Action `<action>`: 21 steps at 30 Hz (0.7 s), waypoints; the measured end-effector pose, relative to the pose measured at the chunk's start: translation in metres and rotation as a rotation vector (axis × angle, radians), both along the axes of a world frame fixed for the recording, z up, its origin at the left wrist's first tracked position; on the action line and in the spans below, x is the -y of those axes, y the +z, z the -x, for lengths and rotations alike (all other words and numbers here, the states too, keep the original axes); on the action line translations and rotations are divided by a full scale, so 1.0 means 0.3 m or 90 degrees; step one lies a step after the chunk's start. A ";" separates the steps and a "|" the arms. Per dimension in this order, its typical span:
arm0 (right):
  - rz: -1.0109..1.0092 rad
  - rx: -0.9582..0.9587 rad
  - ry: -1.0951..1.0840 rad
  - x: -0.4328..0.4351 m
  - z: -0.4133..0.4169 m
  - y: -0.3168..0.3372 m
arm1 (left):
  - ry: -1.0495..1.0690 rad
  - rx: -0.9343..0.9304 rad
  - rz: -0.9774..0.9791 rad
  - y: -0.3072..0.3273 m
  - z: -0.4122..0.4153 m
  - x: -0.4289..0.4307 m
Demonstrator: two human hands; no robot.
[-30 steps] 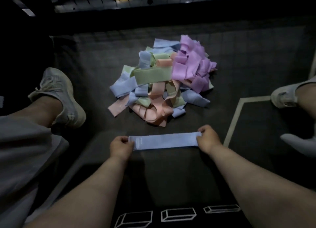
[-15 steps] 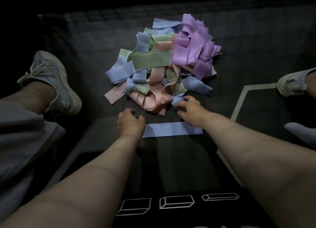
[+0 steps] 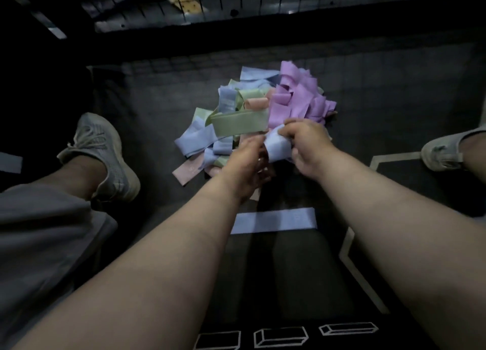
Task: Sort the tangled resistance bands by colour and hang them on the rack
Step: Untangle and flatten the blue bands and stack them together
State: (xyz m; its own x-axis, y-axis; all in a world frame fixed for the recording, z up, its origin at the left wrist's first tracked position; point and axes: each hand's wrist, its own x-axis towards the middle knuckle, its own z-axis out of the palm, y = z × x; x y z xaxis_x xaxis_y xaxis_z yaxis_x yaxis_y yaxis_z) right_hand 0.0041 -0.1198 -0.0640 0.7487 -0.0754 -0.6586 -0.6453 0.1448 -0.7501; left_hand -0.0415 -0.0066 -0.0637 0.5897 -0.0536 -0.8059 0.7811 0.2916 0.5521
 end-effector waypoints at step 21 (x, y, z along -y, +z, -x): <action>-0.363 0.100 0.115 -0.005 0.062 0.624 | -0.111 0.467 -0.078 0.673 0.064 -0.177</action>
State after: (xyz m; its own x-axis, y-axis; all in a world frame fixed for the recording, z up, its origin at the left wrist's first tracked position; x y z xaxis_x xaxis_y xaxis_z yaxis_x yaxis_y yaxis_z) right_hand -0.0145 -0.1183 0.1232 0.8076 0.3937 -0.4391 -0.5858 0.4495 -0.6744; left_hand -0.0608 0.0465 0.1382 0.9673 -0.1302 -0.2177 0.2313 0.1010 0.9676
